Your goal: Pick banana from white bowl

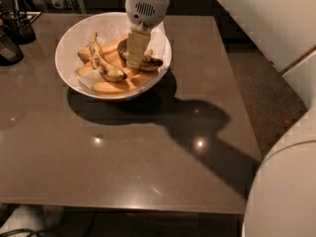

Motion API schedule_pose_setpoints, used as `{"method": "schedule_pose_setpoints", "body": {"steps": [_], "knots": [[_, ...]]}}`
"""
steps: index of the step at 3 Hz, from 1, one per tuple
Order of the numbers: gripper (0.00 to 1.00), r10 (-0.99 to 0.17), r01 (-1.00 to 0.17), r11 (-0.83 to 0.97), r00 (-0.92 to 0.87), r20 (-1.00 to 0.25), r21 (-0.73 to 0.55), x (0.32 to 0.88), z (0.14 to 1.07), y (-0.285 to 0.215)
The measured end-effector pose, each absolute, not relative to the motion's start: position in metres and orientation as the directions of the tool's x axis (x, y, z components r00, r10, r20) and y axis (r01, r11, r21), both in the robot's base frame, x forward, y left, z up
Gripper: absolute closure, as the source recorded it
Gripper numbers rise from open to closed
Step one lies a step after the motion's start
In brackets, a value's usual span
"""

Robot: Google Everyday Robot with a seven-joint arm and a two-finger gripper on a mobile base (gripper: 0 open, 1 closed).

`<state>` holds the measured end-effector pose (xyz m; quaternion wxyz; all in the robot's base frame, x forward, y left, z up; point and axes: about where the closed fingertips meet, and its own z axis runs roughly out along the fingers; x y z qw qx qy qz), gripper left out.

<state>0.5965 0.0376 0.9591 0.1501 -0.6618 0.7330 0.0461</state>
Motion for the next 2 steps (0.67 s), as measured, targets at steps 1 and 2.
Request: {"method": "schedule_pose_setpoints", "body": {"steps": [1,2], "knots": [[0.44,-0.957,-0.989,0.101,-0.066,-0.282,-0.111,0.5978,0.9533,0.0426],[0.43,-0.957,-0.992,0.087,-0.057,-0.286,-0.093,0.5997,0.947,0.0467]]}}
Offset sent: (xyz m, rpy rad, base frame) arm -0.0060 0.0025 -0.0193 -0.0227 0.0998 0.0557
